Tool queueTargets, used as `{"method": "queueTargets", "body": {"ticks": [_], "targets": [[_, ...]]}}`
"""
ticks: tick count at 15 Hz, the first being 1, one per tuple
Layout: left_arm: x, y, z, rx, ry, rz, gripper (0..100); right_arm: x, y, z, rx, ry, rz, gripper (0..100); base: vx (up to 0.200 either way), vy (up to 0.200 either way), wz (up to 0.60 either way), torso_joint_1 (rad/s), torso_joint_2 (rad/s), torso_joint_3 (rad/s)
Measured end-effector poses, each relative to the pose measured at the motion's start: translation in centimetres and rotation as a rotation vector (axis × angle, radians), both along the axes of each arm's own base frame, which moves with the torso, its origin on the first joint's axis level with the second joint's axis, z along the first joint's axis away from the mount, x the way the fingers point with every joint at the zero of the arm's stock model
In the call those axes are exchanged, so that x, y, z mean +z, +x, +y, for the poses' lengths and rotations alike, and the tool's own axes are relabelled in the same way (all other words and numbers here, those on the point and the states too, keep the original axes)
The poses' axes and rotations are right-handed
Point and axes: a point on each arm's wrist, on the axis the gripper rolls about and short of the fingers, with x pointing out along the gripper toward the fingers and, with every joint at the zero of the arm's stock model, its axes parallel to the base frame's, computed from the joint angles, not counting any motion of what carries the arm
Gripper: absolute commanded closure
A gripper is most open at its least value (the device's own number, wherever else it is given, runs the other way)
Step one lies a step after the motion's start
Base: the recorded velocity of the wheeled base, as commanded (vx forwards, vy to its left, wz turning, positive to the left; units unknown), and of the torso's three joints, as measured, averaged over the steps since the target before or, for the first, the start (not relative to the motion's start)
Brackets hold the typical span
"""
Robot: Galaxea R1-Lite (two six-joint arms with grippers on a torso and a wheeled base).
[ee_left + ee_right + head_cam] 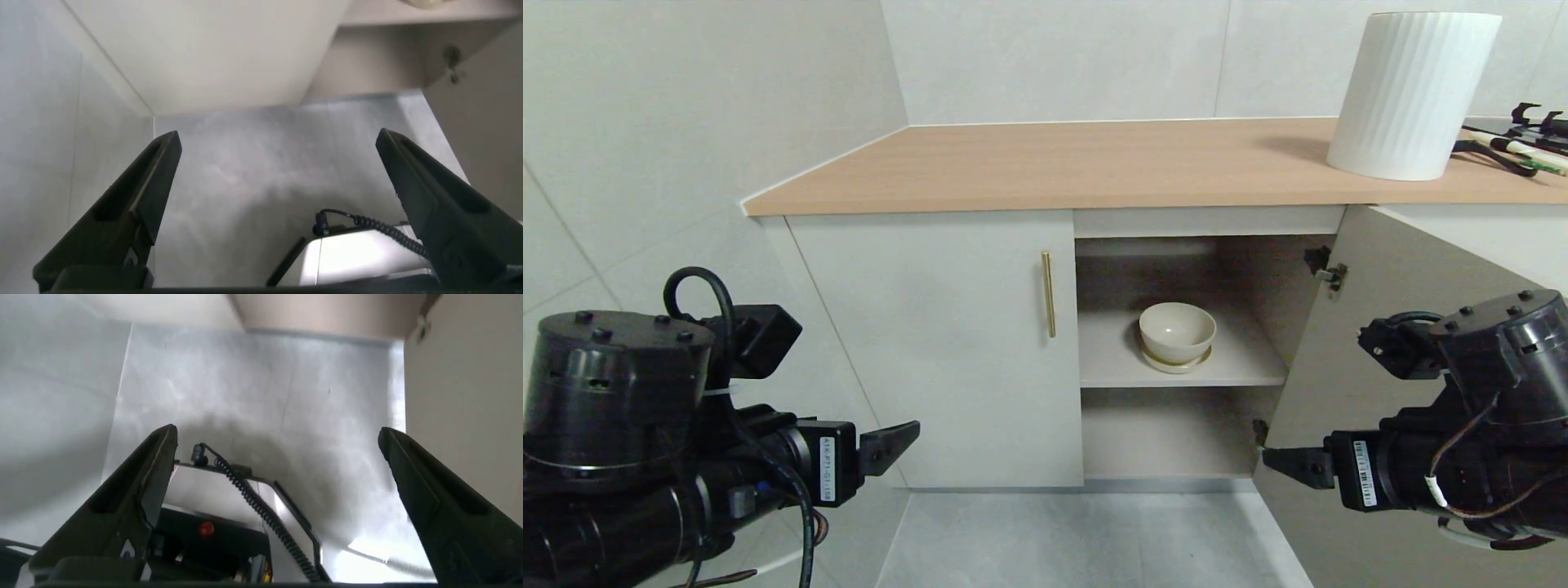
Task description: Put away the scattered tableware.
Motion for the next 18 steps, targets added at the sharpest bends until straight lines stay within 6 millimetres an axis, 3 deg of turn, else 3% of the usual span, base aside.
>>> {"method": "queueTargets", "body": {"ticks": [7,18], "targets": [[-0.09,0.03,-0.11,-0.006,0.001,0.005,0,-0.13,0.04,0.00,0.002,-0.012,0.000,0,-0.200,0.000,0.00,0.001,0.00,0.007],[-0.25,0.13,-0.17,-0.007,0.006,0.010,0,-0.28,0.14,0.05,-0.004,-0.021,0.003,0,0.000,0.000,0.00,0.000,0.00,0.000]]}}
